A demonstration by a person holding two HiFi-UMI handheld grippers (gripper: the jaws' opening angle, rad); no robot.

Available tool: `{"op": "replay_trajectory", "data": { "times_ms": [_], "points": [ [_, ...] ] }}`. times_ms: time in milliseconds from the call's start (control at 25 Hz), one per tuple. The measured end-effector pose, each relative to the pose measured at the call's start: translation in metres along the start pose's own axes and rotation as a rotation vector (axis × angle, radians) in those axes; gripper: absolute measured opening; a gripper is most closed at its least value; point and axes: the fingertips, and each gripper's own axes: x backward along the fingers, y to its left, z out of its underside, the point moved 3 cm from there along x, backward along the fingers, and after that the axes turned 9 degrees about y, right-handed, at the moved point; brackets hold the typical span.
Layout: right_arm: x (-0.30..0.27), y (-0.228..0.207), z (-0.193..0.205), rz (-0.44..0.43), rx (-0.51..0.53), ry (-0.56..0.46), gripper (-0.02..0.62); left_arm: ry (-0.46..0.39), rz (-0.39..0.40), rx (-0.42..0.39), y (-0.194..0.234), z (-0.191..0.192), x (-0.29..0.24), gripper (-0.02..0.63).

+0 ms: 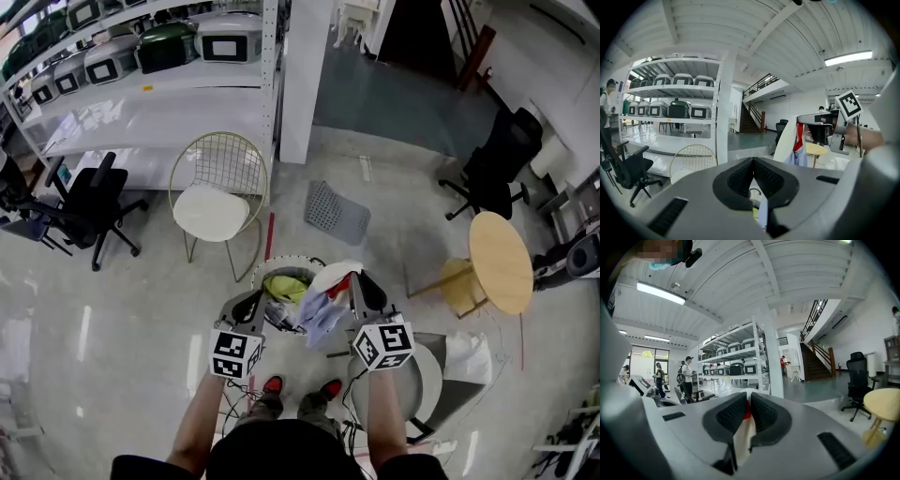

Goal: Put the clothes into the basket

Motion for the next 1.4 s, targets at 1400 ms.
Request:
{"op": "replay_trajectory", "data": {
  "times_ms": [1400],
  "points": [
    [-0.14,-0.026,0.244,-0.076,-0.131,0.415,0.046,0.255,-0.038,0.121,0.047,0.136,-0.125,0.007]
  ]
}}
